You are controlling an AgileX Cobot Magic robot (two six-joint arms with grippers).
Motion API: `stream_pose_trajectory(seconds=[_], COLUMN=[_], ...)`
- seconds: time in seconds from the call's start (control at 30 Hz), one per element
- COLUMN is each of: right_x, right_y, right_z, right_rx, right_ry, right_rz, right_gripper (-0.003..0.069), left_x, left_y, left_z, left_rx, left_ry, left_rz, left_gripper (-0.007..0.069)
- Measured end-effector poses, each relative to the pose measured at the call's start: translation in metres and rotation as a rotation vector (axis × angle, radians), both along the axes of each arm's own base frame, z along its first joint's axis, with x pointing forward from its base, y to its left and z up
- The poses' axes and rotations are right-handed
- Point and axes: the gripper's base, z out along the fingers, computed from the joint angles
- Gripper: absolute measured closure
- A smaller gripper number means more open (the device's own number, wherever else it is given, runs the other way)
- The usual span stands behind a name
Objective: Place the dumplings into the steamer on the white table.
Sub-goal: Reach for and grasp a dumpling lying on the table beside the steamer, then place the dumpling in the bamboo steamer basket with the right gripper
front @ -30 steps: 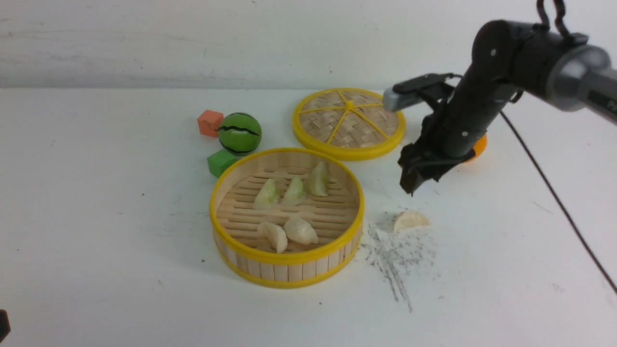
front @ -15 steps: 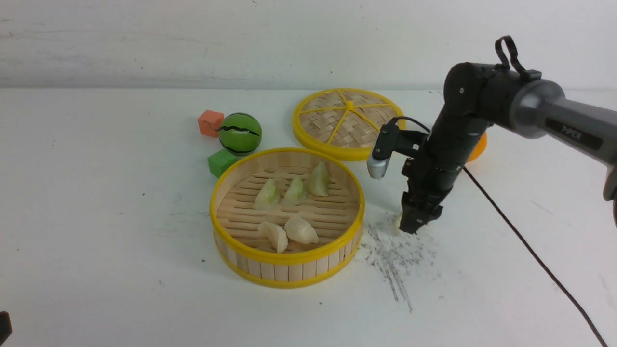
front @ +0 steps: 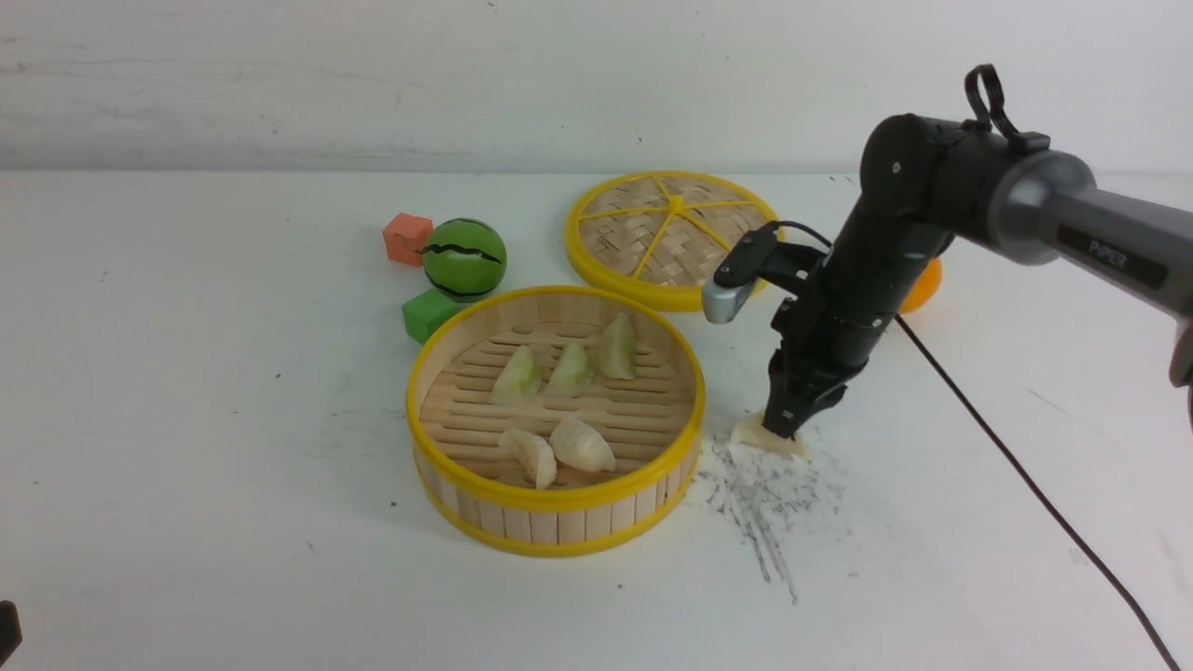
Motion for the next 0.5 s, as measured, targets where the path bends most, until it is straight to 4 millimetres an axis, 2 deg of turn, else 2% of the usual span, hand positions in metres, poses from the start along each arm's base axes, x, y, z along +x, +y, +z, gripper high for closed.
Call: stream_pose_trajectory(seconds=[0.03, 0.1, 0.2, 0.27, 0.33, 0.4, 0.5], right_x=[-0.003, -0.005, -0.010, -0.011, -0.014, -0.015, -0.016], right_y=[0.000, -0.001, -0.002, -0.002, -0.003, -0.003, -0.003], right_z=[0.005, 0.012, 0.051, 0.064, 0.088, 0.096, 0.097], right_rx=[0.000, 0.002, 0.029, 0.040, 0.065, 0.076, 0.095], right_ry=[0.013, 0.014, -0.034, -0.051, -0.089, -0.098, -0.075], right_rz=[-0.005, -0.008, -0.074, -0.103, -0.153, -0.178, -0.224], right_gripper=[0.0631, 0.0652, 0.0658, 0.0658, 0.0658, 0.0658, 0.0658], left_x=[0.000, 0.000, 0.000, 0.000, 0.000, 0.000, 0.000], left_y=[0.000, 0.000, 0.000, 0.000, 0.000, 0.000, 0.000], left_z=[0.000, 0.000, 0.000, 0.000, 0.000, 0.000, 0.000], left_rx=[0.000, 0.000, 0.001, 0.001, 0.001, 0.001, 0.001], left_ry=[0.000, 0.000, -0.001, -0.001, 0.000, 0.000, 0.000], left_rz=[0.000, 0.000, 0.000, 0.000, 0.001, 0.001, 0.001], left_gripper=[0.0527, 0.0527, 0.0527, 0.0526, 0.0524, 0.0523, 0.0523])
